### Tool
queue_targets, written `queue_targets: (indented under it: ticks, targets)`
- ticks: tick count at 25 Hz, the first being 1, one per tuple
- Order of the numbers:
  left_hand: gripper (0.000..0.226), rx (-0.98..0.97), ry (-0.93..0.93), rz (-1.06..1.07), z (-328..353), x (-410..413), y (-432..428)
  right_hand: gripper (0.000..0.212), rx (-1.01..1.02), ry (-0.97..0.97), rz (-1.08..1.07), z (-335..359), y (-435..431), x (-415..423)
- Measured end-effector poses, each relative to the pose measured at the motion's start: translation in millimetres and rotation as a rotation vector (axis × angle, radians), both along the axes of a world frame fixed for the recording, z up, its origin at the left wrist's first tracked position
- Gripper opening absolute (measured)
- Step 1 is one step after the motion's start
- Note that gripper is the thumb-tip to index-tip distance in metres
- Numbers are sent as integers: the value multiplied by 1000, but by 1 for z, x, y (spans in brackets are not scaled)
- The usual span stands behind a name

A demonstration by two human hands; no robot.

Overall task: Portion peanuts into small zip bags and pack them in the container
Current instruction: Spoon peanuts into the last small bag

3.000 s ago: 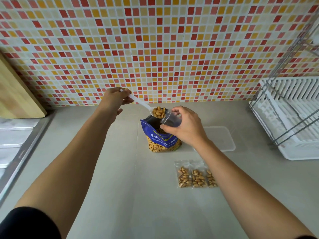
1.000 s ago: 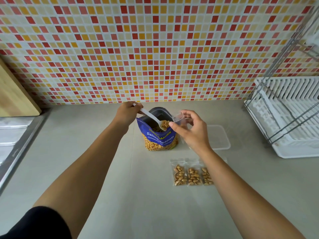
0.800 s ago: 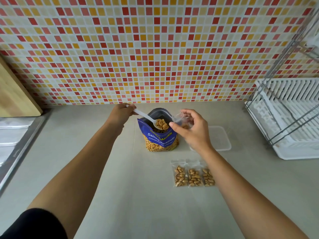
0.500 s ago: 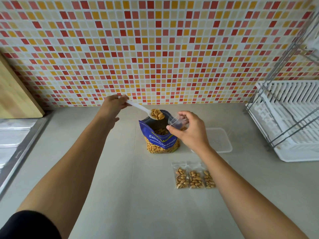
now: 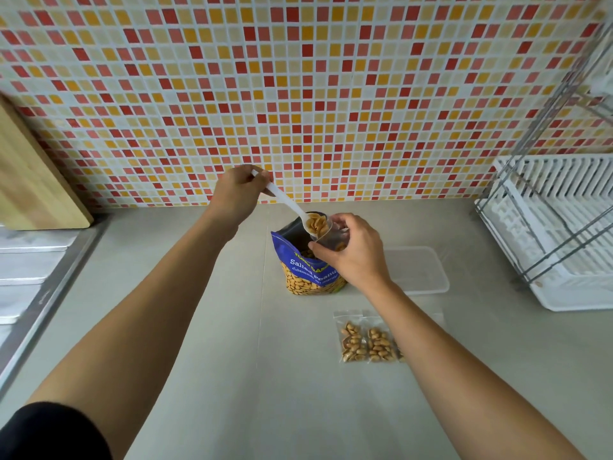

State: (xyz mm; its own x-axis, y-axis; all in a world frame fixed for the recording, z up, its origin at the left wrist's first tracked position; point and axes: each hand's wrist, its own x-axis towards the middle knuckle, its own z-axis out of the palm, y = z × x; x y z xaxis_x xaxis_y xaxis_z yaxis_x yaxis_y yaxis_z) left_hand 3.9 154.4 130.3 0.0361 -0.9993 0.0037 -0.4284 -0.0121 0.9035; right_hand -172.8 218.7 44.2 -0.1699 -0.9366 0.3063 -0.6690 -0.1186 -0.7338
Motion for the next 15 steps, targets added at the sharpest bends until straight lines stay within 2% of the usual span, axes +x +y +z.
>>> queue_targets:
  ticks: [4,6,8,11,13,15]
  targets:
    - [20,-209,-177,-149,16,-4,9,52,-20,-28,-22,3,1,4]
    - [22,-281,-243,-145,25,-4,11,53,-22,-33,-21,5,2,5]
    - [22,-247,-141,-29,30,4,7,55,-17,-35,-33,5,4,4]
    - [26,-97,63,142,15,16,-2,57,10,-77,-65,7,8,-1]
    - [24,-17,6,107,-6,10,-1,56,10,-104,-85,9,11,-5]
    - [22,35,-143,-44,-29,-3,4,55,-1,-119,-103,12,14,-7]
